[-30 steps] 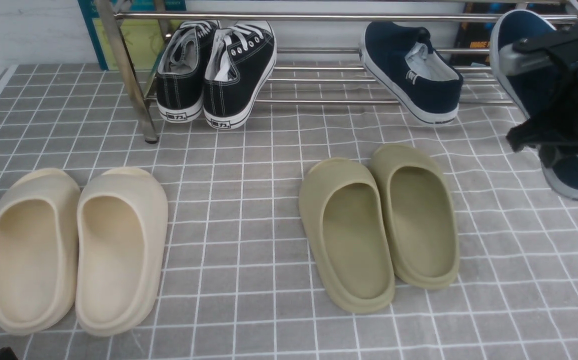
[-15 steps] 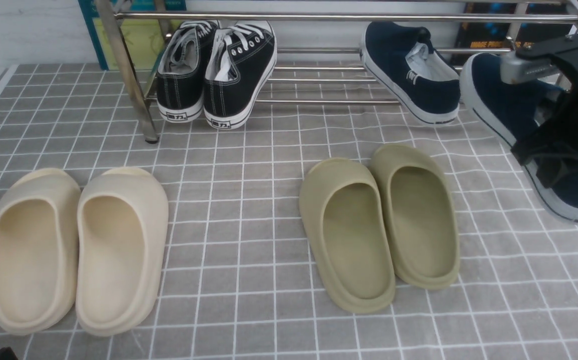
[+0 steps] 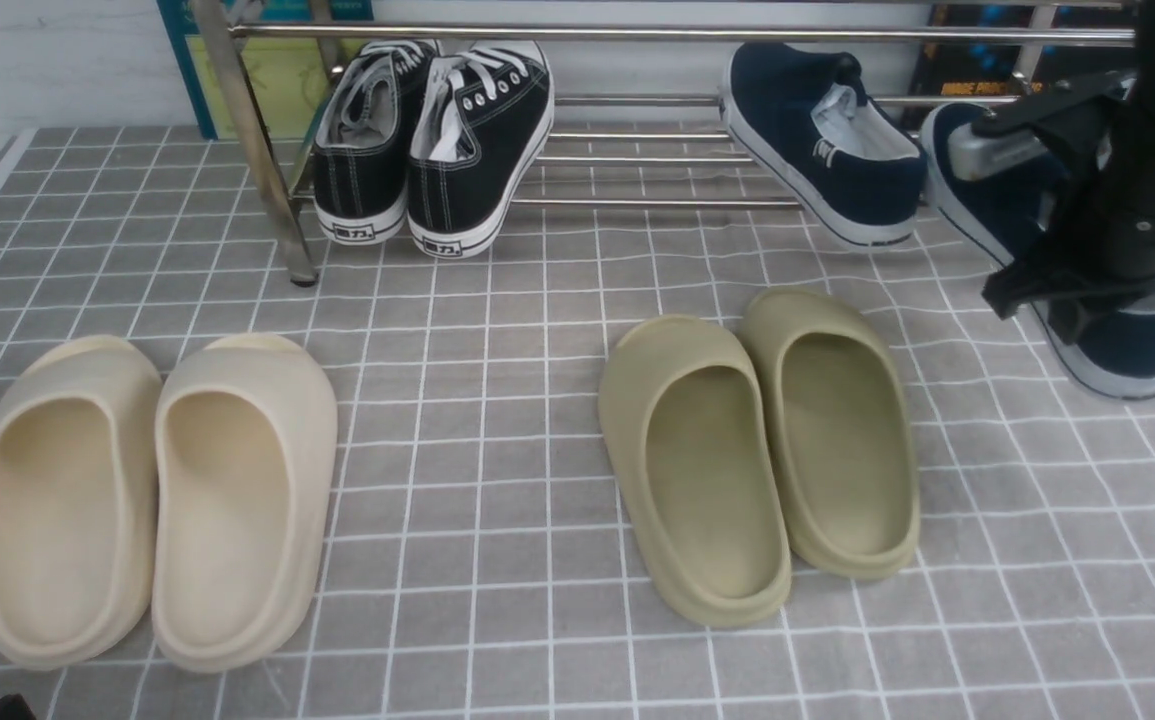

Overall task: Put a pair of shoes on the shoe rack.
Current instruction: Use the right arm to put a shoe into the shoe rack

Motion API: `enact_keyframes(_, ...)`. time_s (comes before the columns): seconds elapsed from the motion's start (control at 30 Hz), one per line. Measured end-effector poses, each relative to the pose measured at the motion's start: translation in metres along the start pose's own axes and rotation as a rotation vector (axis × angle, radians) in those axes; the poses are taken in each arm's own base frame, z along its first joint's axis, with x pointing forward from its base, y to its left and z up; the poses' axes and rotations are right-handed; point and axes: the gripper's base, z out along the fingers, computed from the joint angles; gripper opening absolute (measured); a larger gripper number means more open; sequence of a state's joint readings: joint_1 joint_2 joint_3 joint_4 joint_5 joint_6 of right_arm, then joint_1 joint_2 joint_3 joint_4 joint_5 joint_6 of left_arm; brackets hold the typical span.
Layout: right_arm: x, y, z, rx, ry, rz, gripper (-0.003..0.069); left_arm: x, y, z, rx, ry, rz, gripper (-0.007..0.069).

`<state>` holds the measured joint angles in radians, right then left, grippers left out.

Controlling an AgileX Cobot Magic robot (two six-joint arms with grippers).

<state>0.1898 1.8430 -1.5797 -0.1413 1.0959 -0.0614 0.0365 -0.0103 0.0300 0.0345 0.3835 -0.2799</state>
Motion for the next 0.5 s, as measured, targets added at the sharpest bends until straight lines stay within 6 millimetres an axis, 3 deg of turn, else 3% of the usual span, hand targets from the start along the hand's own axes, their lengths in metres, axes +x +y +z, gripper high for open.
enact_keyframes(0.5, -0.070, -0.002, 0.025, -0.035, -0.101, -0.020, 0.0028, 0.000, 0.000, 0.000, 0.000, 0.000, 0.000, 0.0237)
